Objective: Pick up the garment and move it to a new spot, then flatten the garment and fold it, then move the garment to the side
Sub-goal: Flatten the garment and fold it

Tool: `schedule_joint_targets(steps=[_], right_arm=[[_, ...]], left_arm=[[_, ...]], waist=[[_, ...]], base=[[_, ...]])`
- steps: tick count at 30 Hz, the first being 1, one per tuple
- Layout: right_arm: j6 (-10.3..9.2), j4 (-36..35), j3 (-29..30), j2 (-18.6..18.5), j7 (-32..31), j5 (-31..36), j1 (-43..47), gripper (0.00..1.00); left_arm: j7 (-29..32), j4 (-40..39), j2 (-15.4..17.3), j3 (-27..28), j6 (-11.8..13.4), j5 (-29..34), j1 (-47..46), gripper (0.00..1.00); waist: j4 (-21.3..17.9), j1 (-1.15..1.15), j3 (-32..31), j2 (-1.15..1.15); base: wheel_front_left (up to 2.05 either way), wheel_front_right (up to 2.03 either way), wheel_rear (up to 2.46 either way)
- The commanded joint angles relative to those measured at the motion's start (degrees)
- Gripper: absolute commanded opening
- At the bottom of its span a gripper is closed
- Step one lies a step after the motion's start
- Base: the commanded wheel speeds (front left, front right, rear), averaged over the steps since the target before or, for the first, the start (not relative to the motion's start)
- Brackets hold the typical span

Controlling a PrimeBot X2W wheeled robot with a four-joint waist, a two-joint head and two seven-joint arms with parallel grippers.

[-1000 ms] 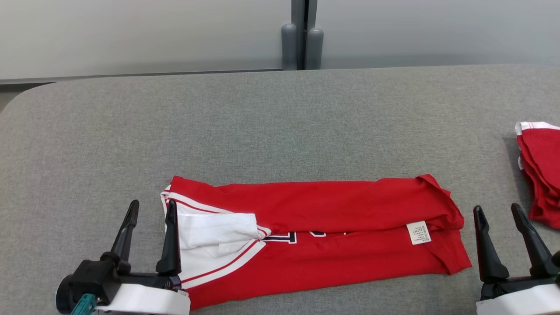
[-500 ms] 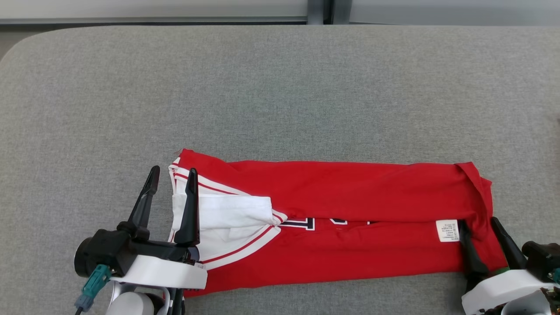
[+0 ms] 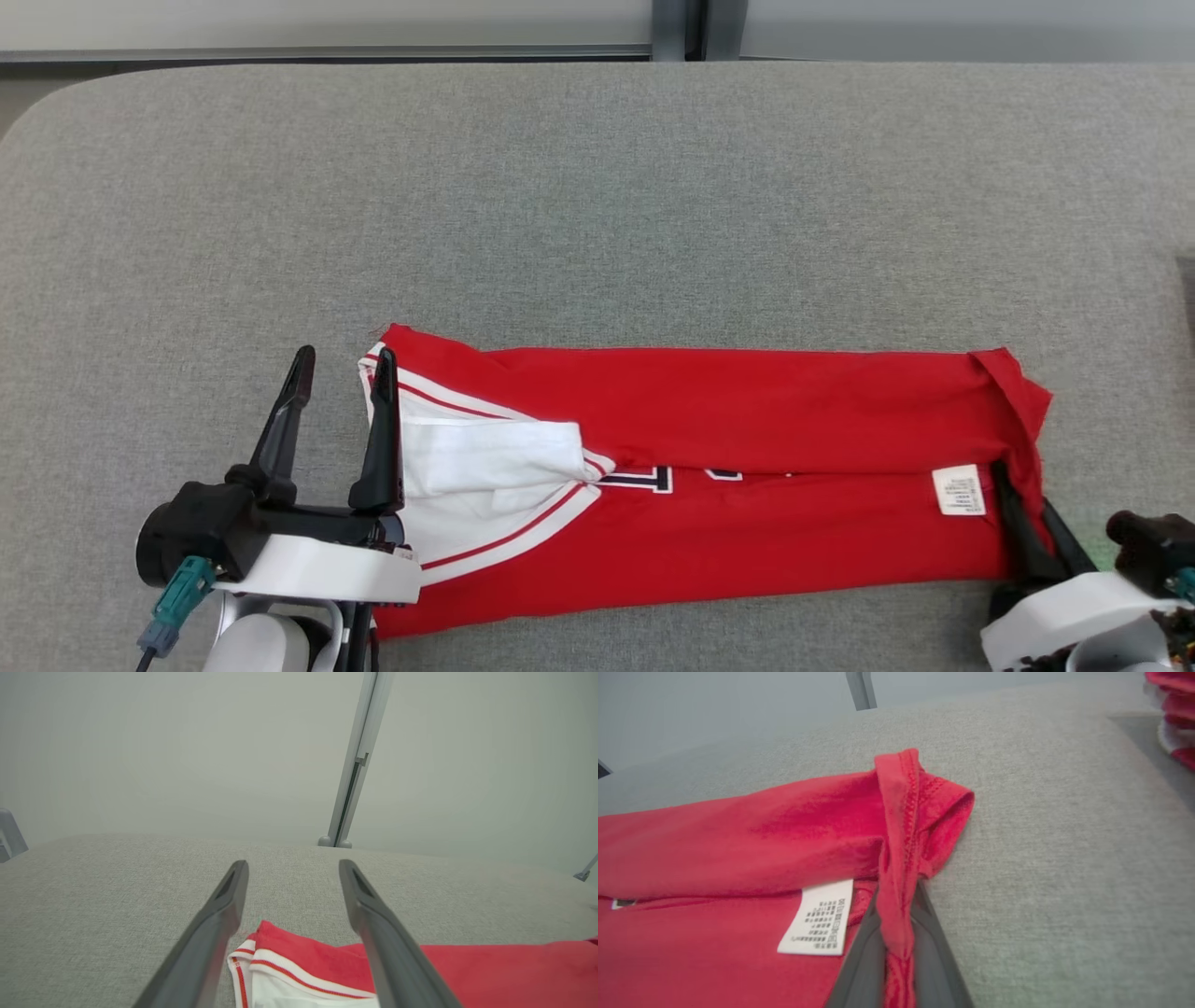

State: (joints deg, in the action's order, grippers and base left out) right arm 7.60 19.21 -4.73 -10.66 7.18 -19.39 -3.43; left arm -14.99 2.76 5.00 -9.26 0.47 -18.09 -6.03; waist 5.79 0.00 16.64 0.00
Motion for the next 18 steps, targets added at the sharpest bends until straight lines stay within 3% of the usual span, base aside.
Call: schedule_joint_targets(steps=[1, 11, 18], right_arm=[[-0.20, -0.3, 1.2, -1.8, 0.7, -0.6, 0.6, 0.00], [-0.17, -4.0, 8.4, -7.4, 1.0, -1.7, 3.4, 0.00], [-0.11, -15.9, 3.0, -4.1, -6.4, 0.1, 0.2, 0.00]], left_arm=[[-0.2, 0.1, 0.2, 0.7, -0.4, 0.5, 0.4, 1.00], [-0.2, 0.5, -0.6, 2.5, -1.0, 1.1, 2.1, 1.00], [-0.2, 0.8, -0.9, 3.0, -0.6, 1.9, 2.7, 1.00]], waist=[[-0.5, 0.00, -0.5, 0.00], [-1.6, 0.00, -3.3, 0.00], [-2.1, 0.00, -4.8, 0.00]], base=[[0.00, 0.00, 0.00], [0.00, 0.00, 0.00], [0.00, 0.00, 0.00]])
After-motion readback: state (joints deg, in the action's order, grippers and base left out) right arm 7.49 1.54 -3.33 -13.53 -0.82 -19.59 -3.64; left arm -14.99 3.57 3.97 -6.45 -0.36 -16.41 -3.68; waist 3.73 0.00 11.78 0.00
